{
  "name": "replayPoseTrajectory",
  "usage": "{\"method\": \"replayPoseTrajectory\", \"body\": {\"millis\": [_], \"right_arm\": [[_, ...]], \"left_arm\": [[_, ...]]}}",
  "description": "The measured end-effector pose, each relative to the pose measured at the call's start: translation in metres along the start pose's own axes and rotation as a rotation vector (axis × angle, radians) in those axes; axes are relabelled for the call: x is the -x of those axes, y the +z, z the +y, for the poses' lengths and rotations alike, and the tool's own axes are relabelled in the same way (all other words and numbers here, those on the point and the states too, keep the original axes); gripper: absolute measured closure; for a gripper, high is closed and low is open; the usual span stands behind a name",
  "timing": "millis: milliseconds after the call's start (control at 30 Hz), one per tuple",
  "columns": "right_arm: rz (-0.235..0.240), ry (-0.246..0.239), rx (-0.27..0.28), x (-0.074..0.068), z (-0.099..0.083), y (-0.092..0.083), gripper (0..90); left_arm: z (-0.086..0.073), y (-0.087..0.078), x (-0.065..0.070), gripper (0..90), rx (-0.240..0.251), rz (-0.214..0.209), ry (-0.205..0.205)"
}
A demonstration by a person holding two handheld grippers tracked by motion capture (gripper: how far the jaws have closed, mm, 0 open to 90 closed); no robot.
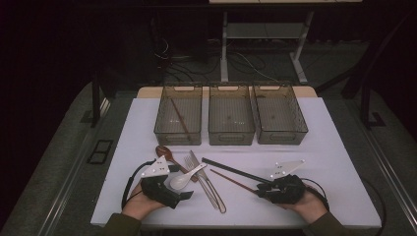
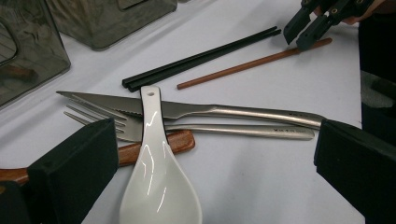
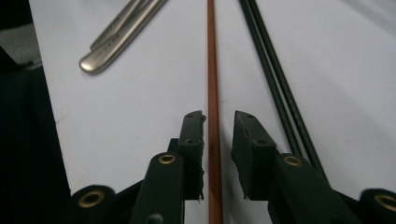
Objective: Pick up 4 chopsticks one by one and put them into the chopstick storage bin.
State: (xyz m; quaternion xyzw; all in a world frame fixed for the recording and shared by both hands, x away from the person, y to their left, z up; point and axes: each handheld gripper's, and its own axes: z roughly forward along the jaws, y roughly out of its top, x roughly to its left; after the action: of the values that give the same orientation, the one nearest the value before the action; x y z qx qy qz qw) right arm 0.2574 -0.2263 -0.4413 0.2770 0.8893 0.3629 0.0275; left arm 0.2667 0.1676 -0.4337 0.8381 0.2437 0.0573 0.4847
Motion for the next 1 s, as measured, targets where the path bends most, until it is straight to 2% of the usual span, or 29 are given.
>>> {"method": "replayPoseTrajectory", "body": {"millis": [100, 267, 433, 767, 1000], "right_arm": [[-0.009, -0.018, -0.029, -0.0021, -0.0003, 0.0035, 76.3], [-0.018, -0.031, -0.031, -0.0026, 0.0001, 0.0043, 80.8], [-0.037, -0.074, -0.040, -0.0060, 0.0006, 0.0048, 83.4], [-0.022, -0.025, -0.051, -0.0033, 0.0025, 0.0045, 84.3], [-0.003, -0.014, -0.027, -0.0002, 0.0027, 0.0001, 84.4]], "left_arm": [[0.0000, 0.0002, -0.0001, 0.0, -0.001, -0.001, 0.000], [0.0000, 0.0004, 0.0002, 0.0, 0.000, 0.000, 0.000], [0.0000, 0.0007, 0.0001, 0.0, -0.003, 0.002, 0.001], [0.0000, 0.0006, 0.0001, 0.0, 0.000, 0.001, 0.001], [0.0002, 0.0008, 0.0002, 0.0, -0.002, 0.003, 0.002]]}}
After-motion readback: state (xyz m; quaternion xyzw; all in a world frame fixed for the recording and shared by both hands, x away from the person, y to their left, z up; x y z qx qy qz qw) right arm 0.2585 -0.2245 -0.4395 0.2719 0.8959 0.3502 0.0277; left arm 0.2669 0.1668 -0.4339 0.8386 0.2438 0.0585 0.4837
